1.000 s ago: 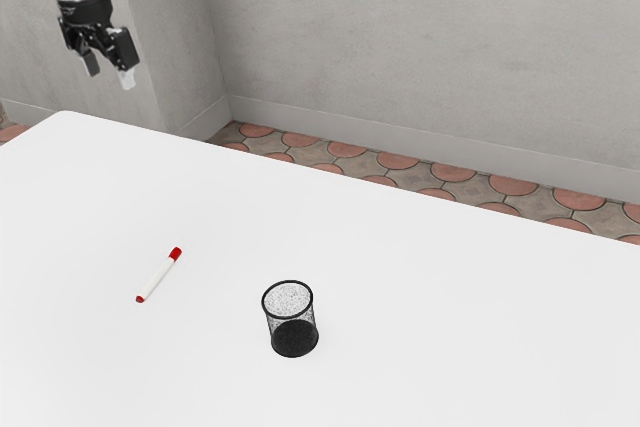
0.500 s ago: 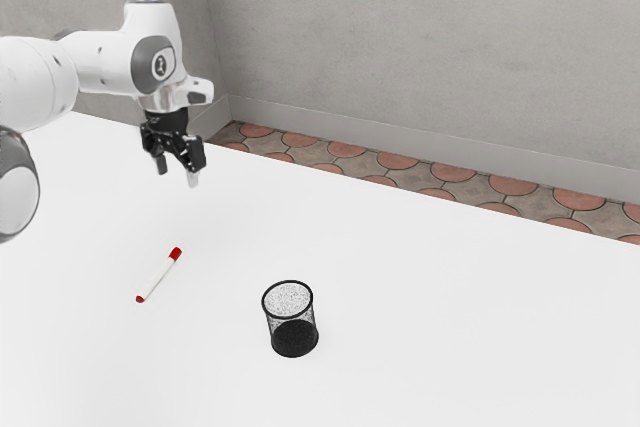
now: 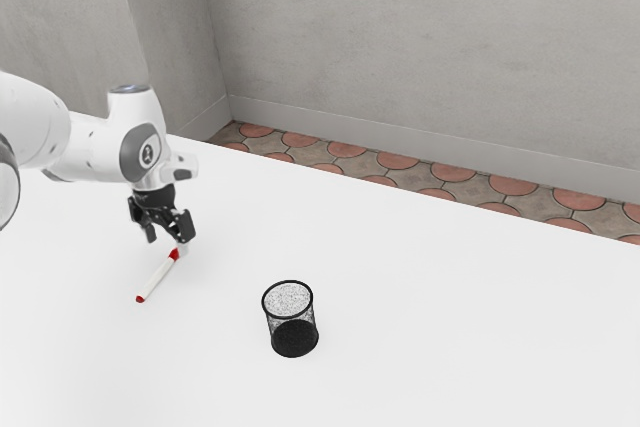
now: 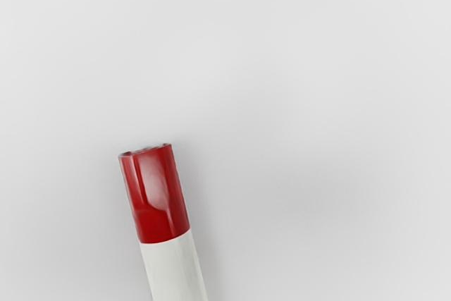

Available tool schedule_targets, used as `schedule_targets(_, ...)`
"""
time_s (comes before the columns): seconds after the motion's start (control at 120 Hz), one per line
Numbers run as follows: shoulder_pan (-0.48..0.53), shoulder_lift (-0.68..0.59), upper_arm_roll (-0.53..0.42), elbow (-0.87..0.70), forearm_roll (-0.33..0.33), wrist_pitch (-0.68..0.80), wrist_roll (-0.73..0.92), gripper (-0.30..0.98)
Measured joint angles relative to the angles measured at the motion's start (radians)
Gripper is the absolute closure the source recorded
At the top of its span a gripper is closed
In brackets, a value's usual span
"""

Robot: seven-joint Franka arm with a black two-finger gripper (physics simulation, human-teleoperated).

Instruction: Put the marker into the pen holder.

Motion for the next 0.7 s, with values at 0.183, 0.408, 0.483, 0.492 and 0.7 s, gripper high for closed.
schedule_targets(0.183,0.005,0.061,0.001,0.021,-0.033,0.086,0.033,0.02)
schedule_targets(0.408,0.017,0.095,0.001,0.023,-0.065,0.138,0.062,0.02)
schedule_targets(0.483,0.018,0.104,0.001,0.022,-0.071,0.151,0.070,0.02)
schedule_targets(0.492,0.018,0.104,0.001,0.022,-0.072,0.152,0.070,0.02)
schedule_targets(0.7,0.019,0.113,0.001,0.019,-0.094,0.171,0.088,0.10)
